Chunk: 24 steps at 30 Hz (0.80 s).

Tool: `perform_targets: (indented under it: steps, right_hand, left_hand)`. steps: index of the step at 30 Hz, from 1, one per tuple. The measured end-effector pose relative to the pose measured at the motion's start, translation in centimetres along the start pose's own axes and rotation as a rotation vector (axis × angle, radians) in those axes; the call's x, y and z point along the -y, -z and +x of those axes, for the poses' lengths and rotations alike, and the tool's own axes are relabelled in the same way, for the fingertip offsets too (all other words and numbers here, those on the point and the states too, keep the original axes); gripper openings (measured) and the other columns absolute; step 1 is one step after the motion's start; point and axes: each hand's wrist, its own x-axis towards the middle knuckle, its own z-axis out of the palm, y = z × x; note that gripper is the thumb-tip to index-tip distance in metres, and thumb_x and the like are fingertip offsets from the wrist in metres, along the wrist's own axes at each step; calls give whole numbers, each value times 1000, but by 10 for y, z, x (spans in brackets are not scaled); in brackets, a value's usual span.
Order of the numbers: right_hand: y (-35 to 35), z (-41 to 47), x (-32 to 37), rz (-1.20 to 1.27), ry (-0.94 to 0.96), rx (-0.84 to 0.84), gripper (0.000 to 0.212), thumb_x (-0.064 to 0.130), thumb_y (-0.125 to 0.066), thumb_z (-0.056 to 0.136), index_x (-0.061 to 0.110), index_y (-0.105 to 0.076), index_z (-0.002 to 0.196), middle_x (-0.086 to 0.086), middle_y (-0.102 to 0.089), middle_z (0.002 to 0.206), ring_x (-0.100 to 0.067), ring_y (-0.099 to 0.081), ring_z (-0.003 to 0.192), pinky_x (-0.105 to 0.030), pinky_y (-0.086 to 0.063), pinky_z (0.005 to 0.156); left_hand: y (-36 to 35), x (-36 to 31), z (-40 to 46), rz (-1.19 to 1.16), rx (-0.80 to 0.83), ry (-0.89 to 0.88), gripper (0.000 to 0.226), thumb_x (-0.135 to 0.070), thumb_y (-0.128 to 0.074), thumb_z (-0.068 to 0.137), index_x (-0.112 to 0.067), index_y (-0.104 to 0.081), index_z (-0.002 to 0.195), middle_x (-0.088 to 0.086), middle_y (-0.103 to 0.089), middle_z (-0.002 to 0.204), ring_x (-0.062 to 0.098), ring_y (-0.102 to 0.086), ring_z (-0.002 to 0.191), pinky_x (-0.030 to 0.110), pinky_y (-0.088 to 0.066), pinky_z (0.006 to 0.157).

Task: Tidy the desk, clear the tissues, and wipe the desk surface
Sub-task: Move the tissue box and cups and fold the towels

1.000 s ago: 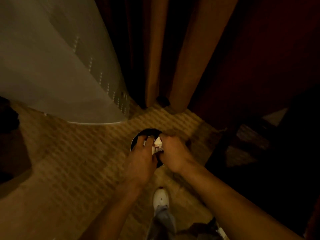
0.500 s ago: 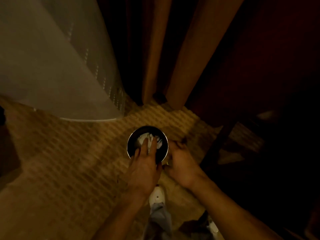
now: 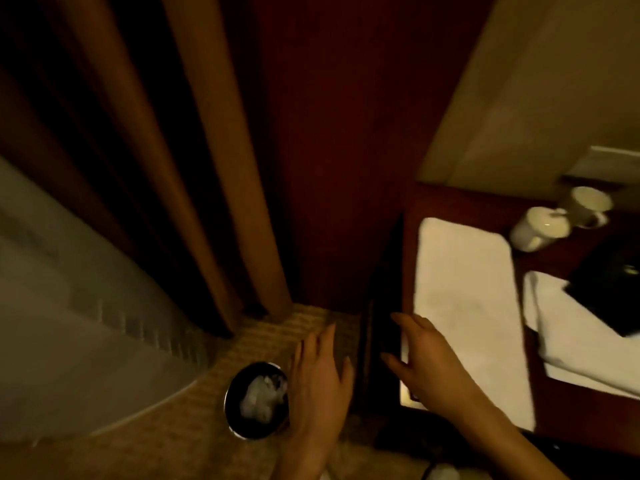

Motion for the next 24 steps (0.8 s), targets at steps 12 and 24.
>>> perform_targets:
  steps: [12, 24]
  right_hand:
    - [134, -86, -142, 113, -271, -264, 62, 35, -67, 85, 18, -42, 138, -3, -50, 137, -20, -49, 122, -30, -39, 101]
    - [234, -174, -315, 177, -446, -385, 42, 40, -59, 89, 23, -52, 127, 5, -59, 118, -10, -56, 104, -26, -48, 92]
  left_hand:
    - [-66, -210, -16, -65, 57, -330, 53, -37, -52, 92, -26, -35, 140, -4, -43, 141, 16, -44, 125, 34, -43, 102]
    - [-187, -393, -50, -304, 243, -371, 37, -19, -63, 87, -24, -53, 122, -5, -56, 112, 10, -58, 89, 17, -46, 68]
